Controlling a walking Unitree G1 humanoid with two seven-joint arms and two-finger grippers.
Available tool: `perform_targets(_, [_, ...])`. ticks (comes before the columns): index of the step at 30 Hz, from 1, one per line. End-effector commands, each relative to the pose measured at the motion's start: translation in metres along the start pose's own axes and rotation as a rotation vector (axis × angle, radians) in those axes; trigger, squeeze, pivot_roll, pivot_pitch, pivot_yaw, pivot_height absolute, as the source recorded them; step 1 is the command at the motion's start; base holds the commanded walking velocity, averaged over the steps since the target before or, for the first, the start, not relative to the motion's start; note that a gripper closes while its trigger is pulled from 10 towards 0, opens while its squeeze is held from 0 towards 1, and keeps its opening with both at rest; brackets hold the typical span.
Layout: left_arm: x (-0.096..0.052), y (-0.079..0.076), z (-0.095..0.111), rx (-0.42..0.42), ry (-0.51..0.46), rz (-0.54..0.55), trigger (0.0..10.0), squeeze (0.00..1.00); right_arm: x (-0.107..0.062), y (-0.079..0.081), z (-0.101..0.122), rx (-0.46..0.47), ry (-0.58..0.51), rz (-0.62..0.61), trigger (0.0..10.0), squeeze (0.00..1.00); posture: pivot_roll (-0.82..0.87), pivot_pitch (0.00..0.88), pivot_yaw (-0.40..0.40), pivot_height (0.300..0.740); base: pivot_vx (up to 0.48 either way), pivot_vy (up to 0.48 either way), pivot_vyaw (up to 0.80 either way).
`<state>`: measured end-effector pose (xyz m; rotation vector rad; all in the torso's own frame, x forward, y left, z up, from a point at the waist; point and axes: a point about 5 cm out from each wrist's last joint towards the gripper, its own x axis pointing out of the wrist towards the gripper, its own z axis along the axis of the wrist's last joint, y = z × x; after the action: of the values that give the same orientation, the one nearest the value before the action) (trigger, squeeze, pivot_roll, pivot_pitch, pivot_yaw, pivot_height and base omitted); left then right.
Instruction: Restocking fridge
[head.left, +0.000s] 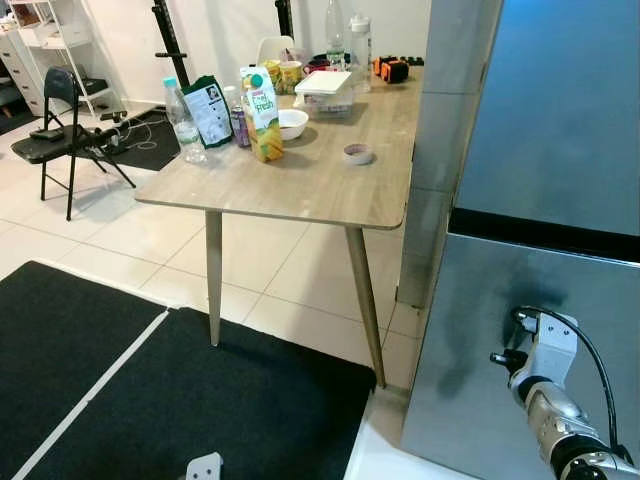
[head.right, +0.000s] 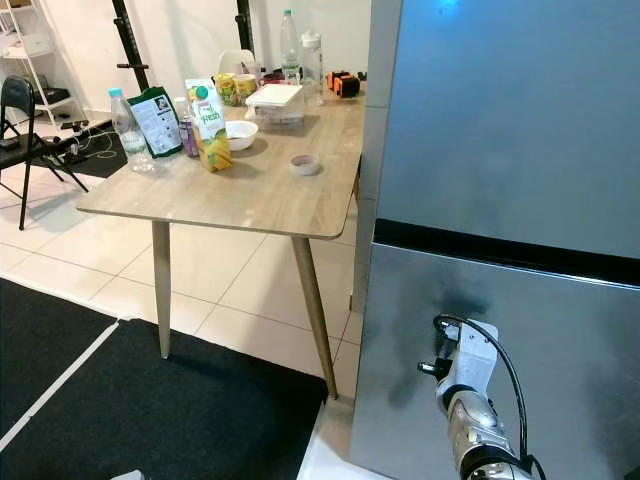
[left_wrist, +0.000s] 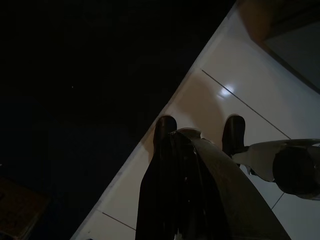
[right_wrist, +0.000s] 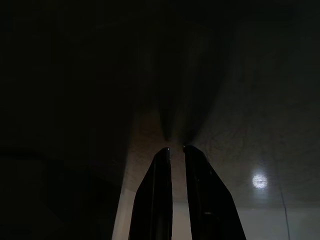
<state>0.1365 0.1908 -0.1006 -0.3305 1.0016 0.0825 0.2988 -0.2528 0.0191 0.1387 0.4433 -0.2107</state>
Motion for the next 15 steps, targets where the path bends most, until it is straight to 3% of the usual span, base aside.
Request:
perform_targets(1, [-0.001, 0.003, -0.003, -0.009, 0.005, 0.011, 10.0, 0.0, 0.001, 0.006, 0.001, -0.043, -0.009, 0.027, 10.0, 0.0, -0.11, 0.0, 0.051, 0.74, 0.0, 0.0, 0.0])
perform_targets(3, [-0.001, 0.002, -0.003, -0.008, 0.004, 0.01, 10.0, 0.0, -0.004, 0.008, -0.017, -0.075, 0.059, 0.051, 10.0, 0.0, -0.11, 0.0, 0.051, 0.74, 0.0, 0.0, 0.0])
perform_targets(4, [-0.001, 0.002, -0.003, -0.004, 0.003, 0.011, 10.0, 0.0, -0.01, 0.009, -0.039, -0.122, 0.139, 0.082, 10.0, 0.0, -0.11, 0.0, 0.051, 0.74, 0.0, 0.0, 0.0])
perform_targets(5, [-0.001, 0.002, -0.003, -0.004, 0.003, 0.011, 10.0, 0.0, -0.01, 0.009, -0.039, -0.122, 0.139, 0.082, 10.0, 0.0, -0.11, 0.0, 0.051, 0.74, 0.0, 0.0, 0.0])
perform_targets(8, [-0.001, 0.001, -0.002, 0.0, 0.001, 0.011, 10.0, 0.0, -0.029, 0.005, -0.081, -0.176, 0.299, 0.117, 10.0, 0.0, -0.11, 0.0, 0.048, 0.74, 0.0, 0.0, 0.0])
perform_targets(9, [-0.001, 0.001, -0.002, 0.0, -0.001, 0.011, 10.0, 0.0, -0.042, 0.0, -0.106, -0.24, 0.398, 0.121, 10.0, 0.0, -0.11, 0.0, 0.048, 0.74, 0.0, 0.0, 0.8])
perform_targets(10, [-0.001, 0.001, -0.002, 0.002, -0.002, 0.012, 10.0, 0.0, -0.049, -0.003, -0.117, -0.275, 0.444, 0.12, 10.0, 0.0, -0.11, 0.0, 0.048, 0.74, 0.0, 0.0, 0.8])
perform_targets(15, [-0.001, 0.002, -0.002, 0.008, -0.003, 0.018, 10.0, 0.0, -0.074, -0.014, -0.149, -0.346, 0.58, 0.124, 10.0, 0.0, -0.11, 0.0, 0.051, 0.74, 0.0, 0.0, 0.8])
